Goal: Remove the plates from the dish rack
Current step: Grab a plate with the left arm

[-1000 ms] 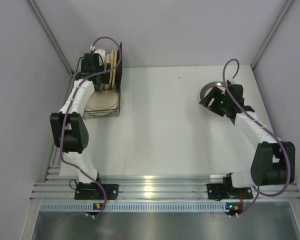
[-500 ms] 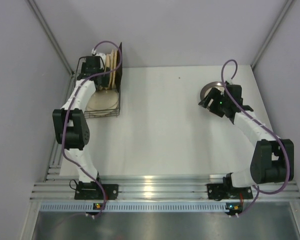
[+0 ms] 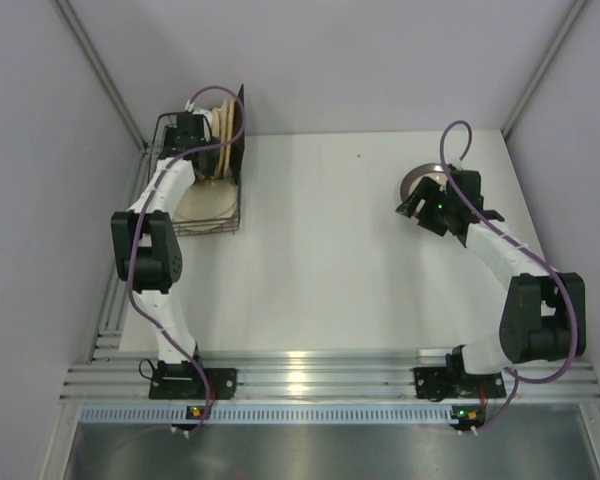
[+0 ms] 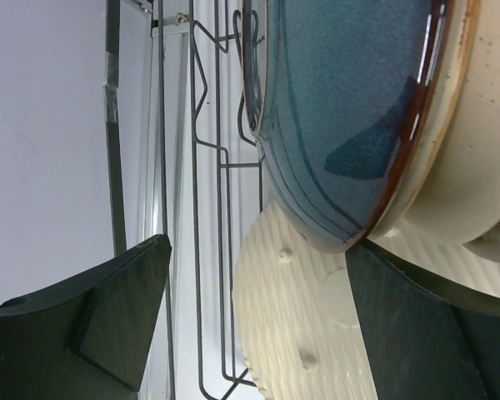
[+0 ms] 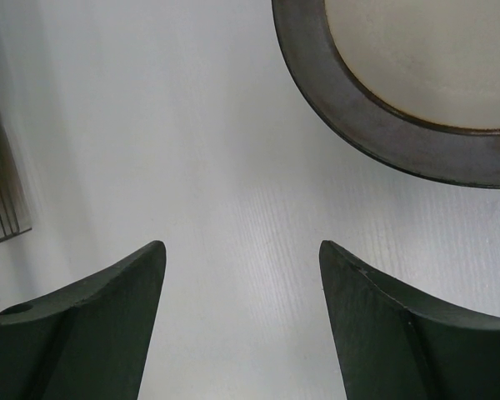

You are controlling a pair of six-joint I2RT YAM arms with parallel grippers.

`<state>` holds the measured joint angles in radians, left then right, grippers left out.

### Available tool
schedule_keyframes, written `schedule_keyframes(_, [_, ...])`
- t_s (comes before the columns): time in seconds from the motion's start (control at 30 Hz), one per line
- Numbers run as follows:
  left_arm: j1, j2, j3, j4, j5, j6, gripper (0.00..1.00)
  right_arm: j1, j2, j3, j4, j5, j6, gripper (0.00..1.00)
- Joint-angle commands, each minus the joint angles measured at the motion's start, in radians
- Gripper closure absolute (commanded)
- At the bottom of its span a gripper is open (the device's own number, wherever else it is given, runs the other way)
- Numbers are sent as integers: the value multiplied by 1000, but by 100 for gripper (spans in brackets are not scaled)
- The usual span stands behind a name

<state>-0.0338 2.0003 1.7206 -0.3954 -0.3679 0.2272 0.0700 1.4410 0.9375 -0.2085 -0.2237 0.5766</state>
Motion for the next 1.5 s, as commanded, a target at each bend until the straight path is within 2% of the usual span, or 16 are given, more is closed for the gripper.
schedule_keyframes(0.0, [11, 14, 42, 78, -42, 12, 10, 16, 4, 43, 21, 9, -3, 25])
schedule_keyframes(0.27, [12, 38, 24, 217, -19, 0, 15, 19, 4, 41, 29, 14, 0, 25])
schedule_keyframes(0.37, [12, 25, -4, 289, 4, -3, 21, 24, 4, 40, 32, 12, 3, 26])
schedule_keyframes(0.53, [12, 5, -24, 342, 0, -32, 41, 30, -11, 34, 32, 23, 6, 26])
schedule_keyframes(0.7, [12, -17, -69, 388, 0, -34, 48, 31, -16, 27, 31, 24, 8, 26])
schedule_keyframes(0.73, [12, -15, -69, 388, 0, -35, 55, 31, -16, 27, 32, 26, 6, 26])
schedule_keyframes(0.87, [12, -3, -67, 388, -2, -42, 69, 31, -16, 29, 32, 23, 5, 26])
schedule_keyframes(0.93, [12, 5, -61, 421, -16, -42, 69, 31, -17, 30, 32, 23, 3, 26])
schedule_keyframes(1.07, [12, 20, -46, 426, -28, -39, 62, 30, -13, 27, 32, 21, 0, 26])
schedule_keyframes(1.2, [8, 28, -46, 428, -43, -39, 63, 30, -10, 30, 35, 20, 0, 26])
schedule_keyframes(1.3, [-8, 14, -49, 429, -91, -19, 78, 31, -10, 32, 35, 18, -1, 26])
schedule_keyframes(1.33, [-12, 9, -49, 431, -107, -9, 92, 31, -7, 34, 37, 15, -1, 26])
schedule_keyframes(1.37, [-18, 5, -49, 434, -141, -5, 97, 31, -5, 34, 38, 14, -1, 26])
schedule_keyframes(1.47, [-28, -18, -47, 435, -167, 8, 100, 31, -2, 34, 41, 6, -1, 27])
